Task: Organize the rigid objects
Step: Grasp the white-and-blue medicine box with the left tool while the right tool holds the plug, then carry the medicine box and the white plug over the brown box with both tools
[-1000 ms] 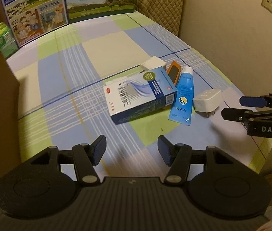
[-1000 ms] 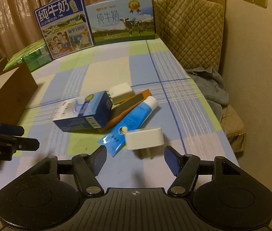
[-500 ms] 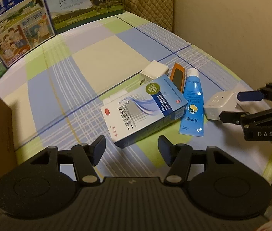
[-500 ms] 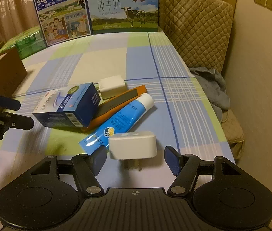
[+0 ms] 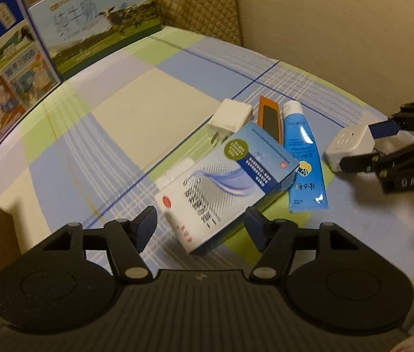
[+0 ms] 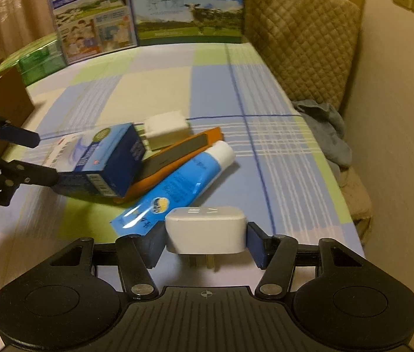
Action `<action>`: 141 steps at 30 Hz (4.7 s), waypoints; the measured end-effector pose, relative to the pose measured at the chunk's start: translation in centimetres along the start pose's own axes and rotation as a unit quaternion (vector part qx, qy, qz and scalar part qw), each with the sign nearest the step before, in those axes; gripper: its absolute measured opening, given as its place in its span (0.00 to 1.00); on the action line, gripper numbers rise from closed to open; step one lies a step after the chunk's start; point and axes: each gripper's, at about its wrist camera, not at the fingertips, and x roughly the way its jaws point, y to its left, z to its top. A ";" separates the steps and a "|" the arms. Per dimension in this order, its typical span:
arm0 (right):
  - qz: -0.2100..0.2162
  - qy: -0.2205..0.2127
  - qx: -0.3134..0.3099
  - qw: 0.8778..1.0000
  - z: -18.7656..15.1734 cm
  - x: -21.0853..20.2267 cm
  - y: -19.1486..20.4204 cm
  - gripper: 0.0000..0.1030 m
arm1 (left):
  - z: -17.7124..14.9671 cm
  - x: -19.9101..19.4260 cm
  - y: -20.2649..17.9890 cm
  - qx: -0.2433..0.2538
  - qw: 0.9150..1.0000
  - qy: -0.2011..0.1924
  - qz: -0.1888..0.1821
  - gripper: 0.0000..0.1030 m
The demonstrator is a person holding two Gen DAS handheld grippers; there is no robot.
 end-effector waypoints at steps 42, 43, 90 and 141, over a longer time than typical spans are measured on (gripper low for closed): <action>-0.022 0.019 0.145 0.989 -1.4 -3.5 -4.8 0.53 | -2.1 1.2 -2.9 -0.008 0.989 0.047 -0.141 0.64; -0.022 0.020 0.143 0.989 -1.5 -3.6 -4.8 0.53 | -2.1 1.2 -3.2 -0.017 0.989 0.050 -0.137 0.64; 0.041 -0.009 0.062 0.997 -1.0 -7.5 -0.9 0.53 | -0.8 -4.8 -1.6 -0.191 0.981 0.017 -0.026 0.59; 0.271 -0.031 -0.133 0.953 10.1 -2.9 37.3 0.53 | -18.4 -21.4 26.0 -0.297 0.944 -0.029 0.138 0.59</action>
